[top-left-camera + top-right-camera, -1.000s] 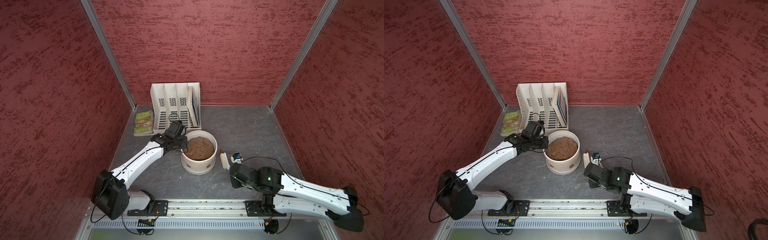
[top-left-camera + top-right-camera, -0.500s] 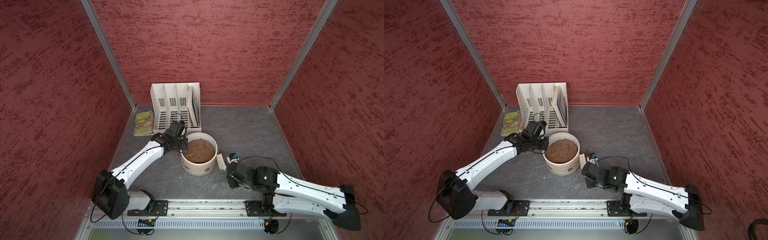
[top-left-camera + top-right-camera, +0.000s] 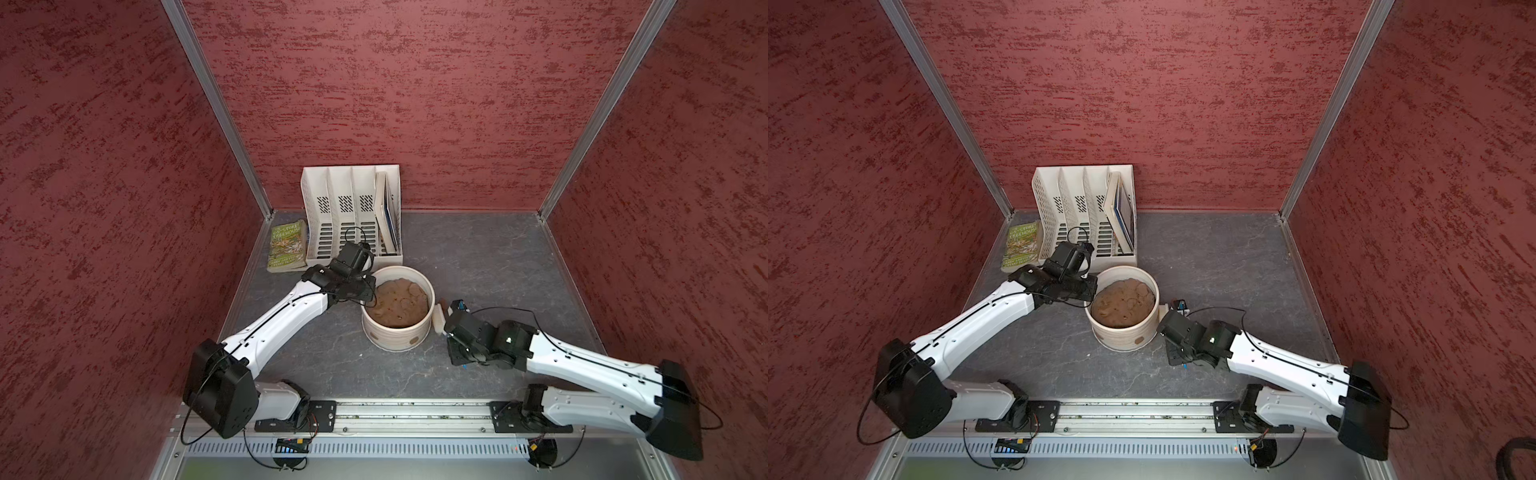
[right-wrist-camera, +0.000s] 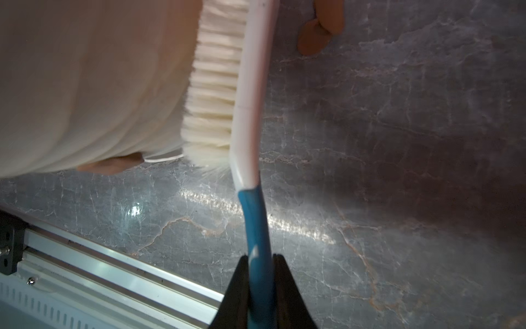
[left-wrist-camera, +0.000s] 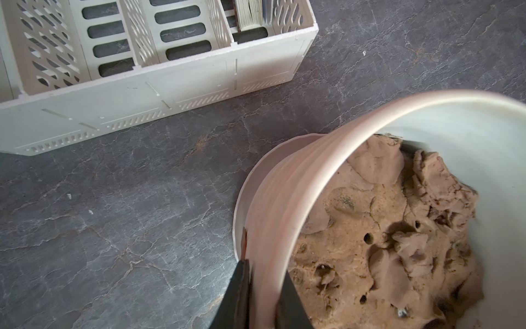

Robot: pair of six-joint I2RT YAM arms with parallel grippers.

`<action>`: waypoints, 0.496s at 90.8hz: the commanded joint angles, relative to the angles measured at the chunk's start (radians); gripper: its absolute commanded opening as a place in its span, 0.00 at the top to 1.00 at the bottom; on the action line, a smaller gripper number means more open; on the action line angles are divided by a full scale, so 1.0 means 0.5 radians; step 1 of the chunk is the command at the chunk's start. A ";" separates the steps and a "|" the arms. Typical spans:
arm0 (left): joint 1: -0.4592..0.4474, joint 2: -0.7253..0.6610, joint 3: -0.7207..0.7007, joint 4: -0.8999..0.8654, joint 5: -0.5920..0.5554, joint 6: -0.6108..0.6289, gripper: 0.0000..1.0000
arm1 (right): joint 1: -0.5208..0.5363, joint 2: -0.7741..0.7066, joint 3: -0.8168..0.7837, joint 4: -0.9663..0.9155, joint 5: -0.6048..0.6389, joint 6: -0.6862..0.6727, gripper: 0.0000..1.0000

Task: Scrub the dried mud off the ceramic pot
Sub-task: Brush off the soil from the pot.

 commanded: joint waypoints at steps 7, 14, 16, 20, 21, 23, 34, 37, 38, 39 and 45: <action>-0.056 -0.038 0.099 -0.044 0.259 0.042 1.00 | -0.252 0.184 0.100 0.202 -0.121 -0.158 1.00; -0.055 -0.044 0.094 -0.063 0.213 0.041 1.00 | -0.386 0.242 0.091 0.199 -0.153 -0.178 1.00; -0.055 -0.046 0.094 -0.072 0.196 0.040 1.00 | -0.417 0.254 0.088 0.192 -0.152 -0.181 1.00; -0.048 -0.052 0.094 -0.089 0.158 0.034 1.00 | -0.463 0.265 0.083 0.168 -0.144 -0.191 1.00; -0.044 -0.054 0.094 -0.093 0.155 0.031 1.00 | -0.474 0.265 0.082 0.162 -0.141 -0.193 1.00; -0.038 -0.061 0.089 -0.099 0.152 0.029 1.00 | -0.494 0.269 0.079 0.153 -0.138 -0.197 1.00; 0.014 -0.105 0.057 -0.117 0.110 -0.012 1.00 | -0.564 0.254 0.050 0.116 -0.131 -0.212 1.00; 0.027 -0.117 0.046 -0.122 0.099 -0.026 1.00 | -0.569 0.248 0.047 0.098 -0.121 -0.213 1.00; 0.032 -0.122 0.044 -0.126 0.095 -0.031 1.00 | -0.569 0.245 0.046 0.093 -0.113 -0.210 1.00; 0.036 -0.125 0.043 -0.128 0.091 -0.038 1.00 | -0.569 0.243 0.048 0.084 -0.107 -0.211 1.00; 0.055 -0.146 0.024 -0.146 0.074 -0.062 1.00 | -0.578 0.218 0.049 0.045 -0.084 -0.209 1.00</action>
